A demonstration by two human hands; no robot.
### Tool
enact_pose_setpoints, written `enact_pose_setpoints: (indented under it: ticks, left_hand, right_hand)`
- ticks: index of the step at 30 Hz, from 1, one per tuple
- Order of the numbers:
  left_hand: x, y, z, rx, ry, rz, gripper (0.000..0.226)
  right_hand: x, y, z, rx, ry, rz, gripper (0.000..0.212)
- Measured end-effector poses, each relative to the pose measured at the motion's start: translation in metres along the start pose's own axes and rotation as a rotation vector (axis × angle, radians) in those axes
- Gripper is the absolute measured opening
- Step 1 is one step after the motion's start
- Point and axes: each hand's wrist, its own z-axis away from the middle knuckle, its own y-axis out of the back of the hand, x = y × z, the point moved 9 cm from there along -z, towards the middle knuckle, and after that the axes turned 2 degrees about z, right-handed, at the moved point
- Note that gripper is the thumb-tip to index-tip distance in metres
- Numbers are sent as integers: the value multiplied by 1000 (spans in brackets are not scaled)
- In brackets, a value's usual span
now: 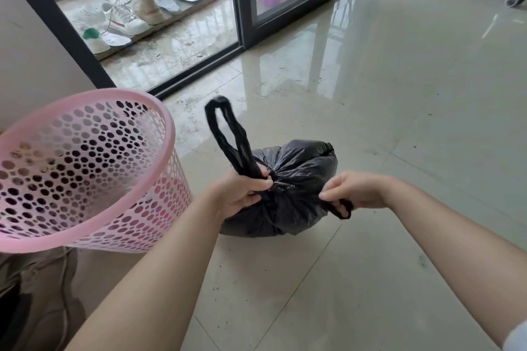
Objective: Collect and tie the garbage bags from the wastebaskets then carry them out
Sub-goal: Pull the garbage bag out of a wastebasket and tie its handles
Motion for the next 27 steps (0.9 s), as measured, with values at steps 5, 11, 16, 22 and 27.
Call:
enact_pose_setpoints:
  ticks: [5, 11, 16, 22, 27]
  left_hand:
    - [5, -5, 2, -40, -46, -195, 36]
    - [3, -24, 4, -182, -45, -270, 39]
    - [5, -33, 7, -220, -43, -322, 43]
    - [22, -4, -4, 171, -231, -370, 39]
    - [37, 6, 6, 495, -404, -559, 10]
  right_hand:
    - [-30, 52, 14, 393, 95, 223, 18]
    - [-65, 16, 11, 320, 297, 617, 60]
    - [-50, -10, 1, 86, 147, 674, 73]
    - [-60, -10, -2, 218, 172, 764, 9]
    - [-65, -16, -6, 261, 197, 745, 16]
